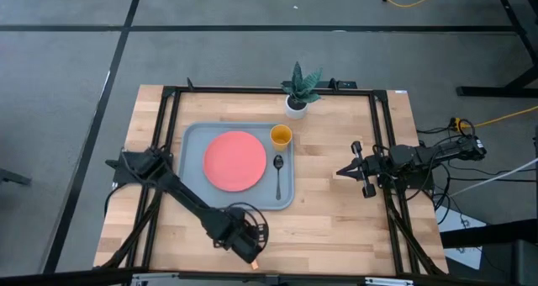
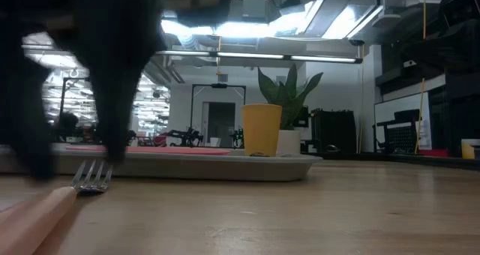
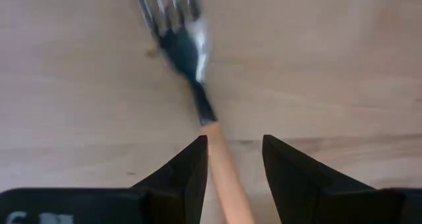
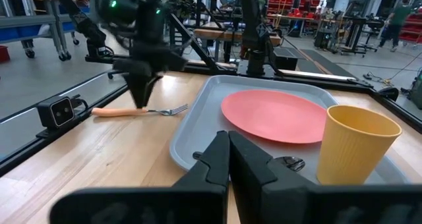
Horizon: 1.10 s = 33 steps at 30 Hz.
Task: Pick and place plate/cup/fork/spoon on tray
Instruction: Put the yellow fork on the gray tray
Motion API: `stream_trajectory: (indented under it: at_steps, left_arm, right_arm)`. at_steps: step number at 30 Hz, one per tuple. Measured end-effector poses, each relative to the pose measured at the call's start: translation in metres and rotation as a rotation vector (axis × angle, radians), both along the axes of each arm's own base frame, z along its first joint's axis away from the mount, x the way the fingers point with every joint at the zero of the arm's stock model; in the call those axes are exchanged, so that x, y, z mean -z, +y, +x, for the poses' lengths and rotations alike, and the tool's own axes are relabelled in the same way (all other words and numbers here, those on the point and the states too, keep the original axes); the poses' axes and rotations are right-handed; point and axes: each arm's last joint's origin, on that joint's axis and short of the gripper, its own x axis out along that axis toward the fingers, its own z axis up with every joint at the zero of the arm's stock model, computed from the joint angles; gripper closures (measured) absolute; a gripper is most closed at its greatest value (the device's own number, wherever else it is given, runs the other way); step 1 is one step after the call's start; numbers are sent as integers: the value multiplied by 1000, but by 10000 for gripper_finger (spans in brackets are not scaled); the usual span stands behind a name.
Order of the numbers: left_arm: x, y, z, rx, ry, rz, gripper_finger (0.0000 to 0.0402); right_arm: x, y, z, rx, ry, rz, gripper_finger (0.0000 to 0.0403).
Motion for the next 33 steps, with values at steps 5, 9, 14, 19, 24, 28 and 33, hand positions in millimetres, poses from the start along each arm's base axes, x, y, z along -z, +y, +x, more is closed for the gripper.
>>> stream_trajectory:
  at_steps: [5,9,14,19,24,28,33]
  left_arm:
    - [3,-22,7,-41,46,24,263]
    - [-12,-26,8,-49,115,34,263]
    - [-7,-24,13,-52,138,25,263]
    - [11,-27,20,-55,169,-7,263]
    - [22,-25,25,-65,191,-14,263]
    - [23,-20,27,-72,203,-15,263]
    - [25,-18,26,-63,224,6,263]
  right_arm:
    - [0,0,0,-1,-3,0,392]
    - [-1,0,0,0,-4,0,392]
    - [0,0,0,0,-2,0,392]
    - [0,0,0,-1,-2,0,392]
    - [-1,0,0,0,-3,1,392]
    - [0,0,0,-1,-2,0,392]
    - [0,0,0,0,-2,-1,392]
